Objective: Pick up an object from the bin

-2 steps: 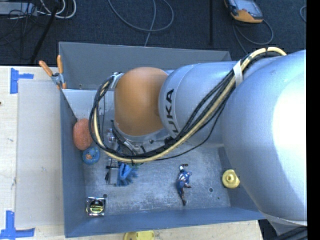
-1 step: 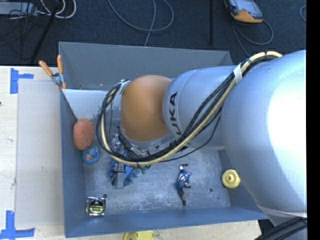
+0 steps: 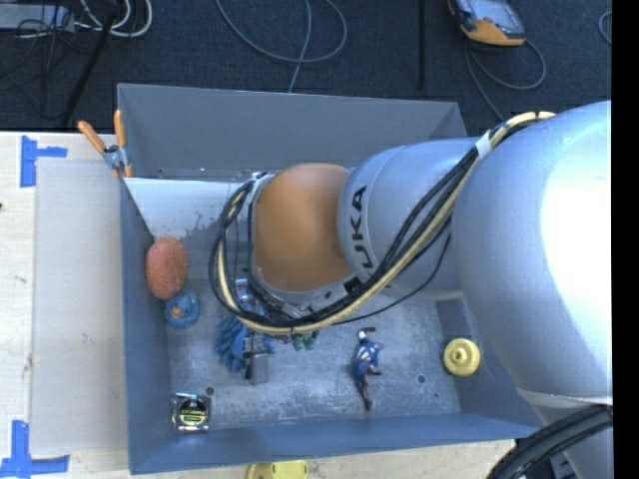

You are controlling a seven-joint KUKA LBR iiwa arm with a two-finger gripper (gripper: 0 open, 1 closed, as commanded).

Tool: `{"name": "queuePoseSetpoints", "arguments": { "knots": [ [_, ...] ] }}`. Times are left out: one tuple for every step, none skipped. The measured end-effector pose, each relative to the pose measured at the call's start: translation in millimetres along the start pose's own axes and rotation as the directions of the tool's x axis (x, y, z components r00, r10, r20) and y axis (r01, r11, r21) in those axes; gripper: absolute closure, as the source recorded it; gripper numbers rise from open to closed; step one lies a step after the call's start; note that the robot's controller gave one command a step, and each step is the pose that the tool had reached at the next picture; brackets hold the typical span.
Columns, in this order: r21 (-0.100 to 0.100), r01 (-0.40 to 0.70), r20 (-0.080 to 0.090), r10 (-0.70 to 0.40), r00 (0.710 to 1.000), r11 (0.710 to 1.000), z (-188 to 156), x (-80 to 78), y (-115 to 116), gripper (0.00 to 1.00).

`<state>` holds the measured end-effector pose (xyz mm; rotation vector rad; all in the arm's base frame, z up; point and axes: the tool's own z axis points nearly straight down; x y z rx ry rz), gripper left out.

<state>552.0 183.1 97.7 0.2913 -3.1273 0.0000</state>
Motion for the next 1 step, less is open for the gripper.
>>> {"name": "queuePoseSetpoints", "arguments": {
  "knots": [
    [0.000, -0.268, 0.000, 0.268, 0.963, 0.963, -5.1, 14.4, -27.2, 1.00]
  ]
}}
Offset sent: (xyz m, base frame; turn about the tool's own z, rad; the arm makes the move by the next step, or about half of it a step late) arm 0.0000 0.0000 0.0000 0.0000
